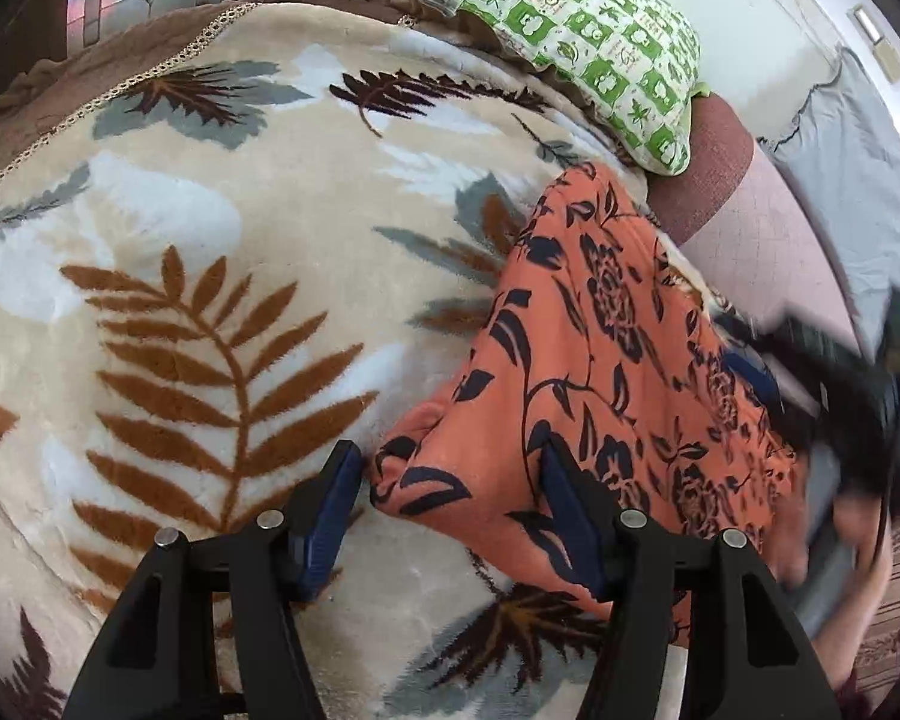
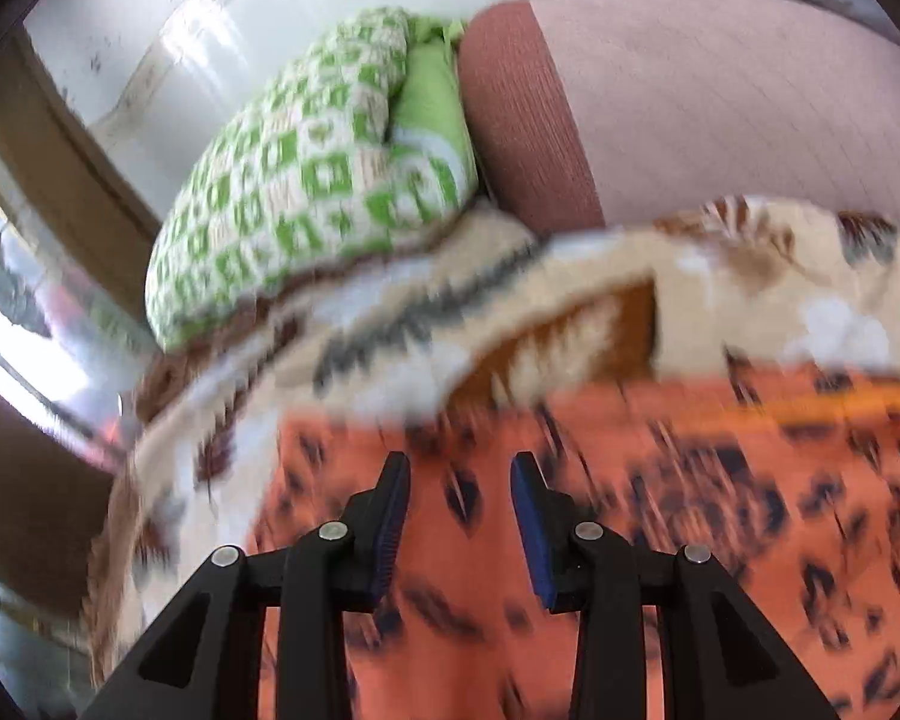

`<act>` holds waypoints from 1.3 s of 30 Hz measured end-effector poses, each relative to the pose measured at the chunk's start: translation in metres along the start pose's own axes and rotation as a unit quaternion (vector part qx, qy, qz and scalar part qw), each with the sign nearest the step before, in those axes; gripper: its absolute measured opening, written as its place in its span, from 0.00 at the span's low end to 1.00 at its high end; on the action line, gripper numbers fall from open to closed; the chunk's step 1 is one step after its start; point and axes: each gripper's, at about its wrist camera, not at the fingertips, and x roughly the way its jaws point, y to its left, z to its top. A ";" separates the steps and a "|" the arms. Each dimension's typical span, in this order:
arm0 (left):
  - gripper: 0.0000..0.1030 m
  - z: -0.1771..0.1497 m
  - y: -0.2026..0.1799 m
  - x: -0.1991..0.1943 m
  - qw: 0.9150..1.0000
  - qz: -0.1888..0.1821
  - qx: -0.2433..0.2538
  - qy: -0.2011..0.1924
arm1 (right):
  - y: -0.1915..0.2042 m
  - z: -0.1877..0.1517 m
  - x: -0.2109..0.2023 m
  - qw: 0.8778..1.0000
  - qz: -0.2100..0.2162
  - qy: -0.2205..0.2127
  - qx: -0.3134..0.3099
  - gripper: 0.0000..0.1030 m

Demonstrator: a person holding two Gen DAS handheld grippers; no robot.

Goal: Fold small clothes

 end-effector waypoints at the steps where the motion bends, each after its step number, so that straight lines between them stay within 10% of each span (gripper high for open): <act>1: 0.61 -0.001 0.001 0.002 1.000 0.003 0.001 0.004 | -0.006 -0.012 -0.010 1.000 -0.012 0.007 -0.001 0.37; 5: 0.62 -0.001 0.005 0.004 1.000 0.002 0.002 0.002 | -0.046 -0.057 -0.027 0.997 -0.075 0.028 0.009 0.37; 9: 0.62 -0.004 0.000 0.002 1.000 0.017 0.012 -0.012 | -0.108 -0.082 -0.079 0.998 -0.047 -0.003 0.031 0.37; 14: 0.62 -0.009 -0.023 -0.002 0.996 0.050 0.056 -0.038 | -0.177 -0.071 -0.138 0.989 -0.079 -0.080 0.101 0.50; 20: 0.70 -0.010 -0.032 0.011 0.993 0.086 0.072 -0.038 | -0.240 -0.035 -0.100 0.973 -0.129 -0.027 0.189 0.53; 25: 0.71 -0.007 -0.032 0.013 0.994 0.089 0.057 -0.036 | -0.226 0.006 -0.090 0.968 -0.175 -0.041 0.174 0.54; 31: 0.71 -0.010 -0.046 0.000 0.988 0.103 0.096 -0.070 | -0.160 0.003 -0.064 0.994 -0.094 -0.014 0.061 0.47; 39: 0.82 -0.003 -0.027 0.021 0.994 0.088 0.058 -0.018 | -0.167 0.016 -0.035 0.987 -0.110 -0.007 0.115 0.44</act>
